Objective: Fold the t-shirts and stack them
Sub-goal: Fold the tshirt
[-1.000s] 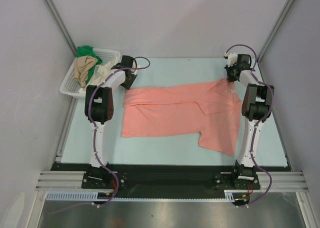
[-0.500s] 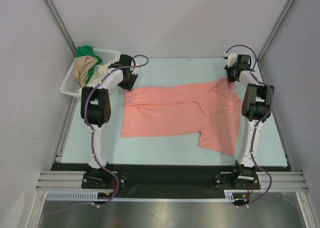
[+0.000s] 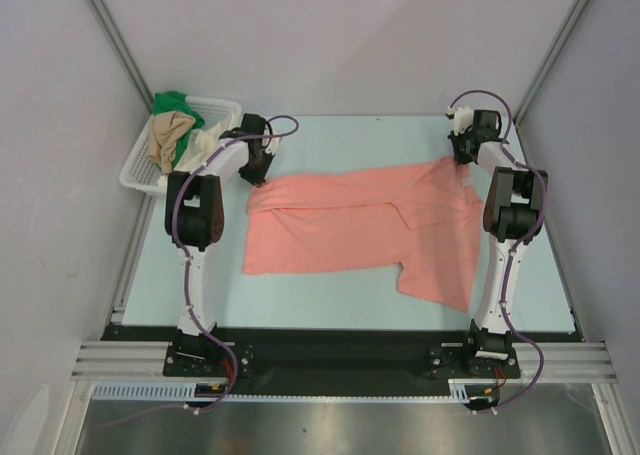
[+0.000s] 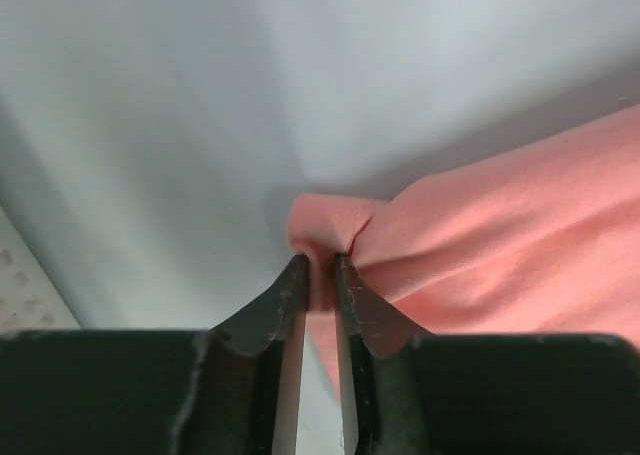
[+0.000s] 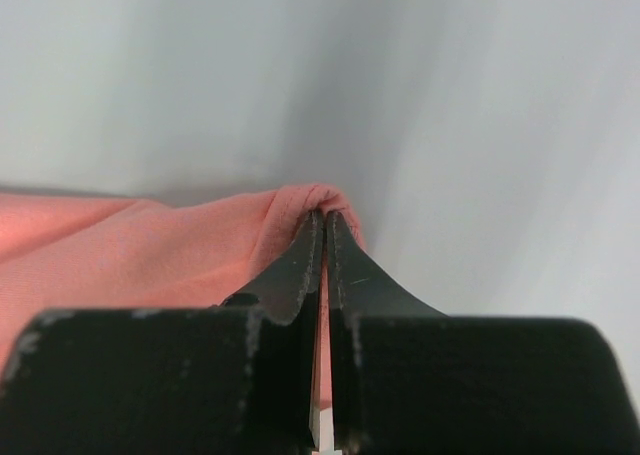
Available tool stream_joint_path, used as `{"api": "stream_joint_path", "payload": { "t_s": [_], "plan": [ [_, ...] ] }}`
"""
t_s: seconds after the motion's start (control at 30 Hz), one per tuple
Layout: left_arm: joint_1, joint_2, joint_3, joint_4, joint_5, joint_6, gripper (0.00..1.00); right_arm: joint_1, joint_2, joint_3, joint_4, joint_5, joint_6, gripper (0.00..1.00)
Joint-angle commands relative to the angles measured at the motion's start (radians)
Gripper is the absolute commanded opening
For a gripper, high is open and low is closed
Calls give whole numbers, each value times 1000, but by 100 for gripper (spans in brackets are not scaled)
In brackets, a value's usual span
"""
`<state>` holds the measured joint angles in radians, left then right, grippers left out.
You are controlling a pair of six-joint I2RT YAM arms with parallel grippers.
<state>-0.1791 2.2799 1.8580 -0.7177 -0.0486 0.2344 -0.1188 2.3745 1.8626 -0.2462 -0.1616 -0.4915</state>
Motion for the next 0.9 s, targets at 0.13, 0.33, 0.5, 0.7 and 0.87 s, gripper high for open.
{"api": "stream_joint_path", "payload": {
  "t_s": [0.13, 0.33, 0.5, 0.7, 0.87],
  "plan": [
    [4, 52, 38, 0, 9, -10, 0, 7, -47, -29, -10, 11, -16, 0],
    [4, 84, 113, 40, -69, -12, 0, 2, -35, -3, 12, 28, -9, 0],
    [6, 147, 210, 84, -131, 16, 0, -4, 14, 66, 24, 36, -7, 0],
    [4, 194, 267, 115, -177, 28, 0, 1, 45, 122, 54, 43, 4, 0],
    [4, 227, 302, 142, -206, 40, 0, 2, 72, 158, 71, 53, 4, 0]
  ]
}}
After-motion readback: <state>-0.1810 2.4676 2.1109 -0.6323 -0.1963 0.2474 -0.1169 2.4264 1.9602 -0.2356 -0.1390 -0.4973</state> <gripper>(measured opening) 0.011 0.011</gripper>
